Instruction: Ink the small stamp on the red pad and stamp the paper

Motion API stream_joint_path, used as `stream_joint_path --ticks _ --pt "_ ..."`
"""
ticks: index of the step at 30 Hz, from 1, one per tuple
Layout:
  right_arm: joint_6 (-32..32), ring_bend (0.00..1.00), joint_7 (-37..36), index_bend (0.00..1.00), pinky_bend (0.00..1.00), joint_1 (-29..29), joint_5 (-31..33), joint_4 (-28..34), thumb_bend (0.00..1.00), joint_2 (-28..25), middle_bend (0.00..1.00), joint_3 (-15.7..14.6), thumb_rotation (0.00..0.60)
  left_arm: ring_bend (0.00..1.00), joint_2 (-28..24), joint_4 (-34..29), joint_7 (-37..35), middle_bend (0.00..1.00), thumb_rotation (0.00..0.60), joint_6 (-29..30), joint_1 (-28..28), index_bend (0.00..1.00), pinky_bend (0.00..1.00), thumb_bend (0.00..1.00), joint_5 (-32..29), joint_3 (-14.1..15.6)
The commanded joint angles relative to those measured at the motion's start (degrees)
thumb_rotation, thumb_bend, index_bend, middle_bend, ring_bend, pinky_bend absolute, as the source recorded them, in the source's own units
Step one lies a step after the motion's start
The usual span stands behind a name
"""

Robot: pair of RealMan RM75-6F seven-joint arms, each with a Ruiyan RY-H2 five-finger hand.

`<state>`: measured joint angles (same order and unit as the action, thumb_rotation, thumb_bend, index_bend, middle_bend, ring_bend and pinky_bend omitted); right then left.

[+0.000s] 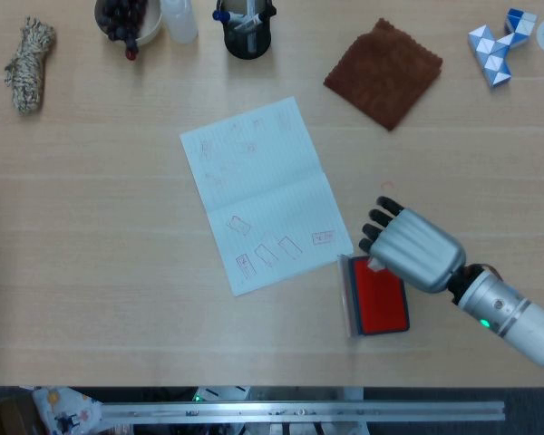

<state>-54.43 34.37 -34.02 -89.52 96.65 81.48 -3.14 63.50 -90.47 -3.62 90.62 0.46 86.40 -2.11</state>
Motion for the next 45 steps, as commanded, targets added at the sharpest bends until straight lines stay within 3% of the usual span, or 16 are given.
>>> stream_joint_path --ticks 1,8,16,27,45 --pt "0.2 0.31 -0.5 0.69 0.23 -1.0 1.9 1.4 0.37 -1.1 0.49 2.2 0.6 0.15 0.0 -0.2 0.1 0.1 0.6 0.1 0.0 0.16 0.15 0.2 0.2 0.1" --pt "3.7 0.31 3.1 0.69 0.23 -4.4 9.3 0.0 0.37 2.1 0.49 7.0 0.6 0.15 -0.4 -0.7 0.2 0.1 0.6 0.3 0.1 0.17 0.15 0.2 0.4 0.1" --pt "6.4 0.31 9.1 0.69 0.23 -8.6 15.9 -5.3 0.37 9.1 0.49 9.2 0.6 0.15 -0.7 -1.0 0.2 0.1 0.6 0.6 0.4 0.16 0.15 0.2 0.6 0.2" --pt "7.0 0.32 14.4 0.7 0.23 -12.5 21.3 -12.3 0.37 16.5 0.49 9.3 0.6 0.15 -0.9 -0.6 -0.4 0.1 0.6 0.5 0.6 0.16 0.15 0.2 0.0 0.2" --pt "6.5 0.32 15.0 0.7 0.23 -14.6 24.0 -18.0 0.37 20.7 0.49 7.1 0.6 0.15 -0.7 0.2 -0.7 0.1 0.6 -0.3 0.5 0.16 0.15 0.2 -0.4 0.2"
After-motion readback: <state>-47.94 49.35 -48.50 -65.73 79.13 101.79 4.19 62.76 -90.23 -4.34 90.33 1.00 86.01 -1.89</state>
